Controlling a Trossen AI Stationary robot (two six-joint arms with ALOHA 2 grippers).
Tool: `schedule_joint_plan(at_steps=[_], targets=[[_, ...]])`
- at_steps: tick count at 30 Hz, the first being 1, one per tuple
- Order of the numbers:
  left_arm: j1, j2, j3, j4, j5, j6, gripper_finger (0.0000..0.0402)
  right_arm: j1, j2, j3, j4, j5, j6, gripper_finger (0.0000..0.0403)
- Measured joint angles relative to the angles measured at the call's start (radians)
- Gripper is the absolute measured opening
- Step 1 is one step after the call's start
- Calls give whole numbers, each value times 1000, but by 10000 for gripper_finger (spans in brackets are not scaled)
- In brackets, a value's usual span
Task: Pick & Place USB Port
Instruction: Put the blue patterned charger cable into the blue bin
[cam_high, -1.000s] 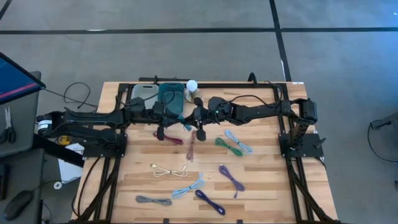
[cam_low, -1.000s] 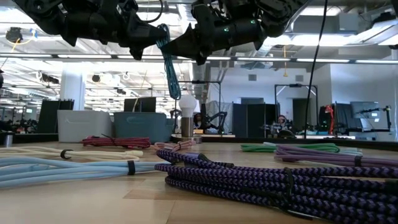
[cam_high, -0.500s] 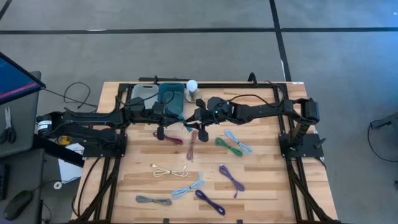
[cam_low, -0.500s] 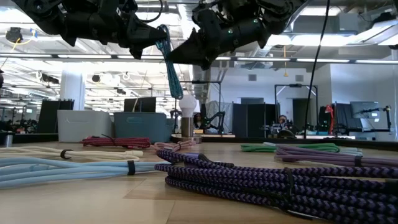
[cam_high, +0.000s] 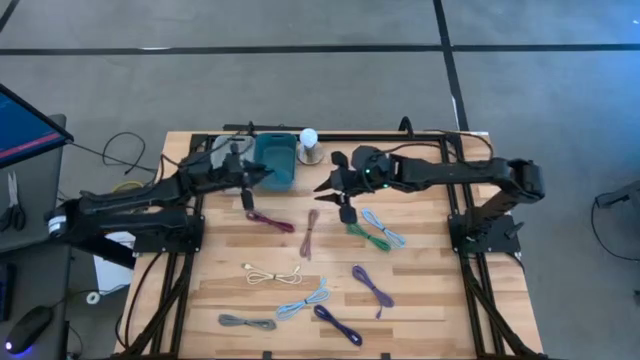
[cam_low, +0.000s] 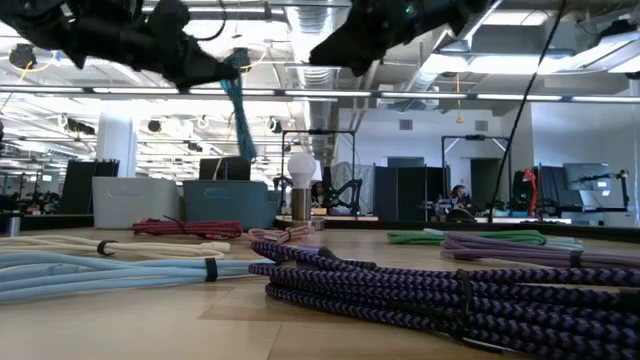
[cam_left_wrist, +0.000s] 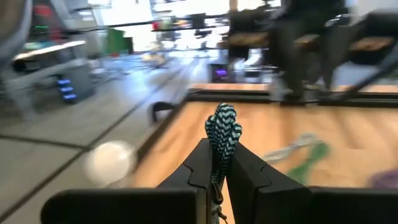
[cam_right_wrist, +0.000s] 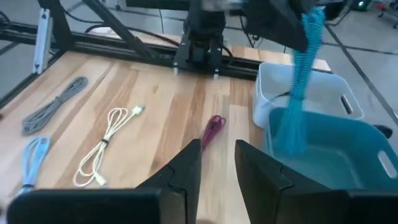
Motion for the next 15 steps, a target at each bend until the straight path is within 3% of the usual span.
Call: schedule_joint_plan(at_steps=[6, 15], targets=[[142, -36, -77, 4, -50, -4, 24, 8, -76, 0, -151, 1, -3, 91], [329, 103, -89, 53, -19, -126, 24, 20, -225, -174, -88, 84, 37, 91]])
